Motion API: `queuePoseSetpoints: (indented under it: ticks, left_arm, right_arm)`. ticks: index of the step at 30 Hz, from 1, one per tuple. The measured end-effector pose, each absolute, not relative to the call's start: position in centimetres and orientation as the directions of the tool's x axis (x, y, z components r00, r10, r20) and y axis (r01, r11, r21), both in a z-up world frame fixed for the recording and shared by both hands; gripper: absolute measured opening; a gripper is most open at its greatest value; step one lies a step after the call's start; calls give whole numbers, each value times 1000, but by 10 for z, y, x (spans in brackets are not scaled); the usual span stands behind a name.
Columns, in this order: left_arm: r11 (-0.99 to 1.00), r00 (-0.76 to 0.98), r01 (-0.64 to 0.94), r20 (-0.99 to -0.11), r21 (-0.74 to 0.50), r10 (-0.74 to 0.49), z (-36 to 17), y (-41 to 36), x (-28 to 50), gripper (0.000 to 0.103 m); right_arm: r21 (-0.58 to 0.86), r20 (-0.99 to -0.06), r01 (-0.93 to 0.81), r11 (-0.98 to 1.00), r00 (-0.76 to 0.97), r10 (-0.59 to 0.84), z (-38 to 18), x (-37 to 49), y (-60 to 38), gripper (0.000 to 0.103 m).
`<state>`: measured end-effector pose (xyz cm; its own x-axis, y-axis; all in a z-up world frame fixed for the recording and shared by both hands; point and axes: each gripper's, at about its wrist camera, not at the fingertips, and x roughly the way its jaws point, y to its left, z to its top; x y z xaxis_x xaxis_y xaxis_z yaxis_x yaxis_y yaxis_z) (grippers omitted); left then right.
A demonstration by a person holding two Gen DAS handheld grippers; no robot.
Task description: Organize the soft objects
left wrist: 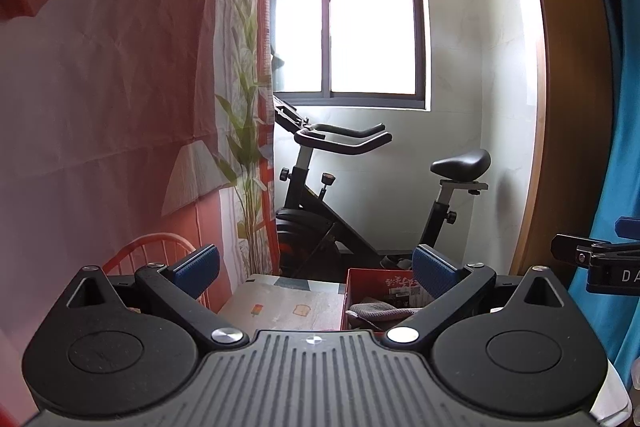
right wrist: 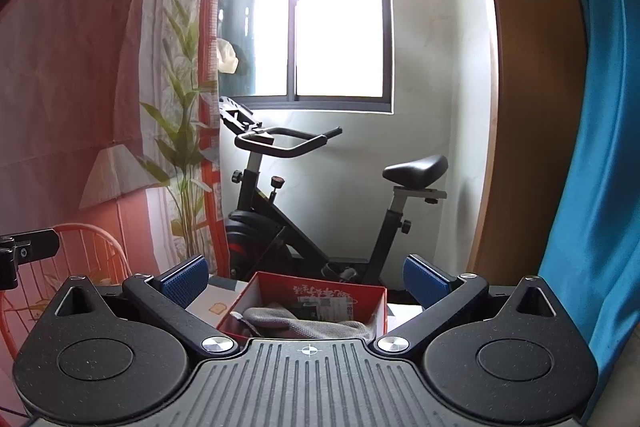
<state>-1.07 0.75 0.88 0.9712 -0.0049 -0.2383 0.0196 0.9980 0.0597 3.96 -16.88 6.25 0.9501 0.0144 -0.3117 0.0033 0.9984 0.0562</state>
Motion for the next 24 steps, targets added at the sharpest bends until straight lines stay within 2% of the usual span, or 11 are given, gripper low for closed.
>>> queuePoseSetpoints:
  ticks: [24]
  left_arm:
    - [999,971,18,-239,45,-6,11,8,-12,103]
  right_arm:
    - [55,-311,7,998,950,11,61,41,-169,103]
